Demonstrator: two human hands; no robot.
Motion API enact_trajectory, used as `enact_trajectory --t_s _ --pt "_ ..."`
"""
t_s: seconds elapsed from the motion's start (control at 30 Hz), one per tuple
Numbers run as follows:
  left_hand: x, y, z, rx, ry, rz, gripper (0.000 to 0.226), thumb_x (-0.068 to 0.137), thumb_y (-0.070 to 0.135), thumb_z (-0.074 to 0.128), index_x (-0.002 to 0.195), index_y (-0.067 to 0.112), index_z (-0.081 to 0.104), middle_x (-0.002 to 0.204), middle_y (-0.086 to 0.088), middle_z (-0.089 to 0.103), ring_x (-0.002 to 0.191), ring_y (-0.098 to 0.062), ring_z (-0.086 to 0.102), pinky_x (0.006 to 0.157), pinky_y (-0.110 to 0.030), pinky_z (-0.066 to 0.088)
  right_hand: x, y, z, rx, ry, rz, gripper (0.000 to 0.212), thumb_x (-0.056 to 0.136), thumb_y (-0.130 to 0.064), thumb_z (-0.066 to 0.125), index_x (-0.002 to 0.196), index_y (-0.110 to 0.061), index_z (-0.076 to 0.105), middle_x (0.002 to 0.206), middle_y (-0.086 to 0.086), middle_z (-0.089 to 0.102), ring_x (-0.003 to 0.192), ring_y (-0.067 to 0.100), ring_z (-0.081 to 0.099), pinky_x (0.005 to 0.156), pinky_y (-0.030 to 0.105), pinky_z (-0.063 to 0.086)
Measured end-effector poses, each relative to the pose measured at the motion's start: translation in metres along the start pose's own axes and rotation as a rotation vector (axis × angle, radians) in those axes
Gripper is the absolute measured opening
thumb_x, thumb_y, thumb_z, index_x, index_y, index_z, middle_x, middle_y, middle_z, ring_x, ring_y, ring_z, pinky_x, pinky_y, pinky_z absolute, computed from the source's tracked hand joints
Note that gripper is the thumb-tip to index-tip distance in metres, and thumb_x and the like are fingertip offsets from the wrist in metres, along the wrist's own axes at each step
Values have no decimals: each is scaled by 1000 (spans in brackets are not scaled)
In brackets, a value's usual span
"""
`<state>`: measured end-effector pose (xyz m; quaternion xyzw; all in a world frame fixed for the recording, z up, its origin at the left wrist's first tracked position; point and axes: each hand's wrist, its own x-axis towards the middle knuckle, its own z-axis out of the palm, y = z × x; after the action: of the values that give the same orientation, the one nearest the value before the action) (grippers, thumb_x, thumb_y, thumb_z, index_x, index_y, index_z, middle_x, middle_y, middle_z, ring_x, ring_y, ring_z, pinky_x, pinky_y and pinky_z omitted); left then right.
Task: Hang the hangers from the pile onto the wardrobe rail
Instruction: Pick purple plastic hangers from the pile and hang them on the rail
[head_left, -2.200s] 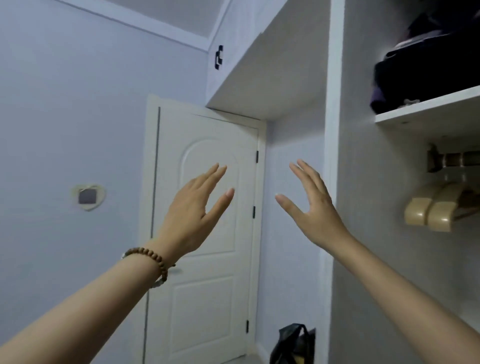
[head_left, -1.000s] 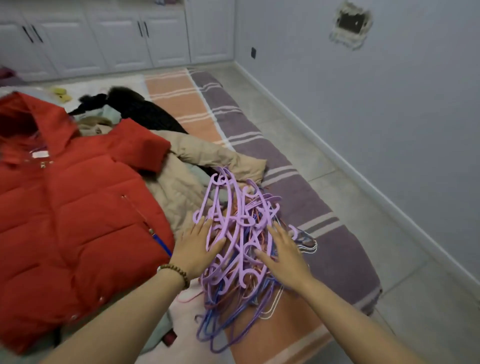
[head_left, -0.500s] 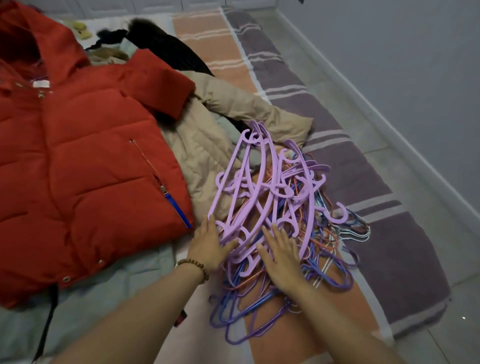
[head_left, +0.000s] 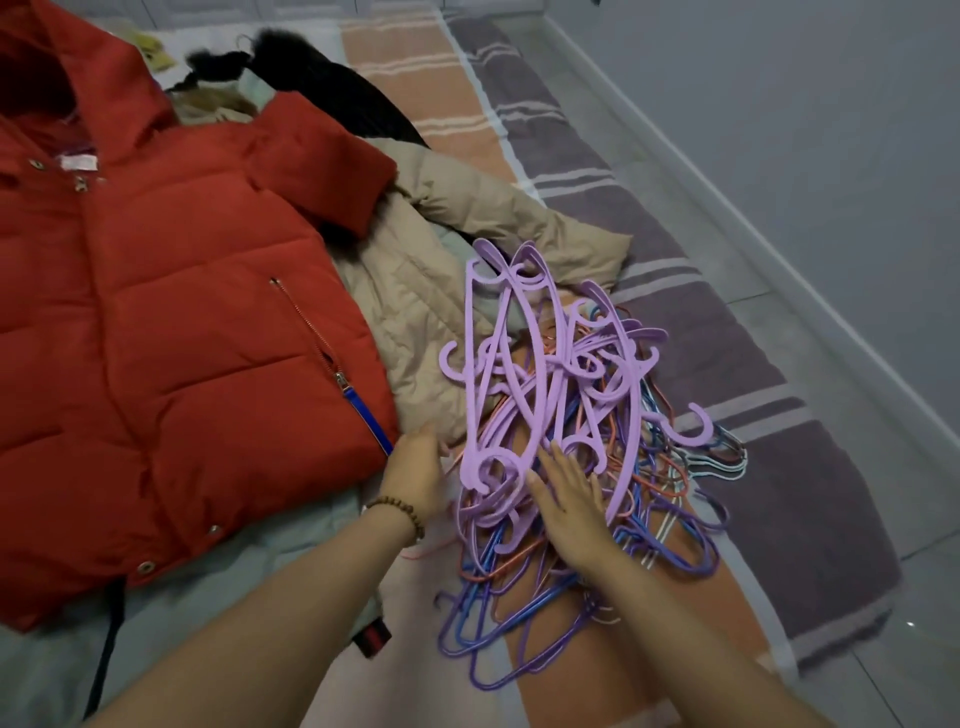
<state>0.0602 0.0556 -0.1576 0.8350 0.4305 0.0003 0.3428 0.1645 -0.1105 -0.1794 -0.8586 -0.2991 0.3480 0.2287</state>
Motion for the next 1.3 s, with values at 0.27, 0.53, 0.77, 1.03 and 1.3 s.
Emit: enact_trajectory --t_s 0.27,0.53,0.77,1.03,1.3 --pt "-11 3 1 -336 -233 -35 41 96 34 43 125 7 55 128 -10 58 118 -24 54 100 -31 41 18 -26 -6 299 90 141 54 92 -43 53 137 -15 45 158 1 16 145 24 15 117 47 19" --pt "-12 21 17 -607 -161 -157 36 94 20 51 120 -5 56 94 -13 66 82 -19 64 77 -27 54 25 -30 1 373 189 166 34 90 -32 60 108 -3 61 143 3 31 133 23 35 108 40 34" --pt "-27 53 10 -1040 -195 -171 11 95 6 48 94 4 59 68 -7 62 51 -16 52 44 -18 45 6 -37 -22 629 277 88 28 93 -30 55 111 -9 62 131 5 49 120 20 47 97 27 41" --pt "-42 101 -41 -992 -111 -50 28 101 22 35 86 7 53 62 -10 45 48 -17 40 37 -19 40 -37 -79 -71 822 97 72 34 90 -25 61 120 -10 53 114 1 61 105 13 59 85 23 44" --pt "-57 87 -92 -938 -14 -16 37 99 26 39 72 7 57 56 -14 49 48 -23 43 36 -18 40 -52 -96 -107 920 304 115 33 96 -26 49 125 -11 49 119 7 60 92 15 60 90 31 45"
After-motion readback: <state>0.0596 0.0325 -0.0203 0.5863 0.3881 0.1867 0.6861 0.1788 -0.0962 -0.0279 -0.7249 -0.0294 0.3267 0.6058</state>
